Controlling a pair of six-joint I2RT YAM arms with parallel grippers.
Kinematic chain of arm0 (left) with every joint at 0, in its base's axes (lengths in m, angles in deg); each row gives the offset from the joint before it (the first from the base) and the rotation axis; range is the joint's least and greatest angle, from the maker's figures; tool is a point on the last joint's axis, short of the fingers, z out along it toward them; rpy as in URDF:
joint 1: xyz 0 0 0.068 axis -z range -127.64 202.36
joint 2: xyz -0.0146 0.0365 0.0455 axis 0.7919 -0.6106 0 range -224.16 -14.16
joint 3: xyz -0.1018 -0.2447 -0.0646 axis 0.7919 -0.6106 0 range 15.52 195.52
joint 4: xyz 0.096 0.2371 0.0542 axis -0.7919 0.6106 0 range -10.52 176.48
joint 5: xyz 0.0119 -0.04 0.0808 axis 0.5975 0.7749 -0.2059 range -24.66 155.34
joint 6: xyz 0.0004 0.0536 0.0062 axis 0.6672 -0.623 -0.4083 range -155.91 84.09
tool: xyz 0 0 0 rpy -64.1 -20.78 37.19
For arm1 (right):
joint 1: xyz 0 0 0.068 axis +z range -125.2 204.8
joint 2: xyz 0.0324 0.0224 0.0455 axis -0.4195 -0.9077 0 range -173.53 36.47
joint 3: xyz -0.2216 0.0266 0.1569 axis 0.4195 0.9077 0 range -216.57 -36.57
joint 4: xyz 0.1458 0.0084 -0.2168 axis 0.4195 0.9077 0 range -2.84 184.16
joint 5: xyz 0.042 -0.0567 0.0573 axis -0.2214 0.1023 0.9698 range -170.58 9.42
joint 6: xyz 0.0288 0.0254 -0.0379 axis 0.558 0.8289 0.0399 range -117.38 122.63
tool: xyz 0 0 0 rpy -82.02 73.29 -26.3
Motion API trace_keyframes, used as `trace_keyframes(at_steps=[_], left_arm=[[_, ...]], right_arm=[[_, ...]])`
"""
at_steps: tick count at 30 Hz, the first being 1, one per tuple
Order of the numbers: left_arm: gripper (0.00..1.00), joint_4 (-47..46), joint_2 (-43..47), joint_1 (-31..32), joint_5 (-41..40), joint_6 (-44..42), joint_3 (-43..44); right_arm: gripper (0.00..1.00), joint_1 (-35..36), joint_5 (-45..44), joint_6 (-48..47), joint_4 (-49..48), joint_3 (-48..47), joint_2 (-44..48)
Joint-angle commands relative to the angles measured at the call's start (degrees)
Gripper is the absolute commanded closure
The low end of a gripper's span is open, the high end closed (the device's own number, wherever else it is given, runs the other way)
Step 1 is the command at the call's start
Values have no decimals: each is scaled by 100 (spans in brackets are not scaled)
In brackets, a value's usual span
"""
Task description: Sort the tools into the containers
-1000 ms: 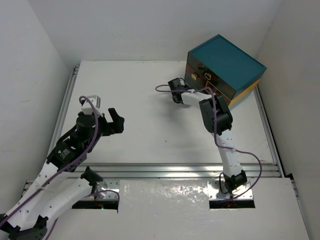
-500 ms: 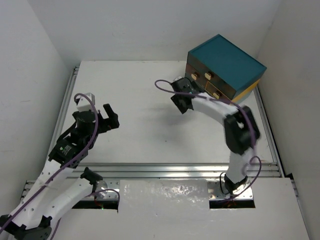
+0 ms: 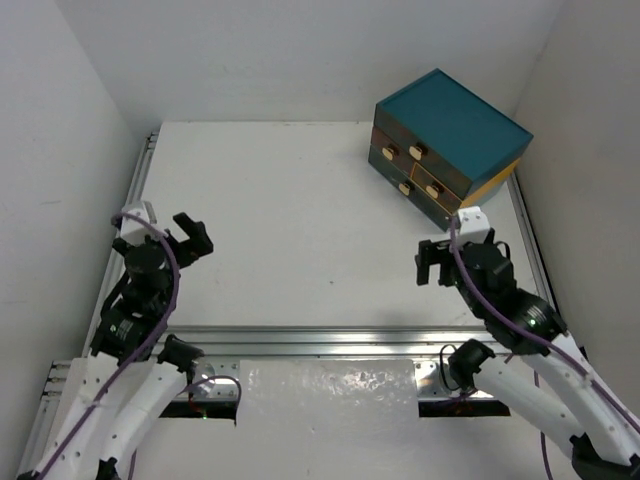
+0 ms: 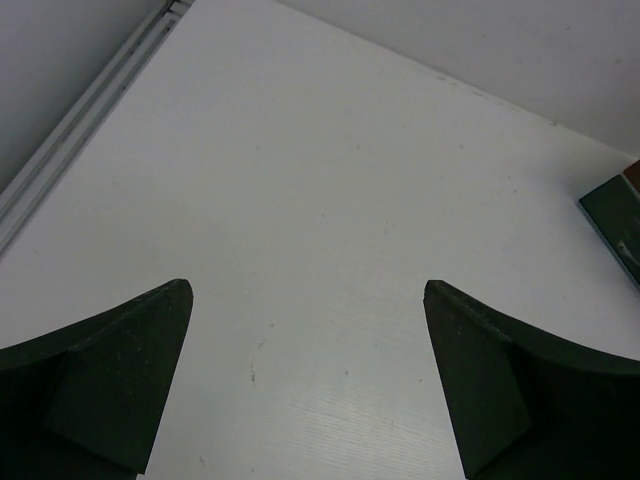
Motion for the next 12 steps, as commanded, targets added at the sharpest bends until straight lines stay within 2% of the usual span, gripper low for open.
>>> trace_keyframes(at_steps=[1,5,12], left_arm=[[0,-622,479,-49,305,-441,-331],[0,-1017,813,-49,429,-617,-621],[0,-974,823,-49,403,-564,-631]], right_arm=[[1,11,-93,464,763,156,463],[1,11,-270,552,818,384,807],[1,20,-287,684,888,332,667]])
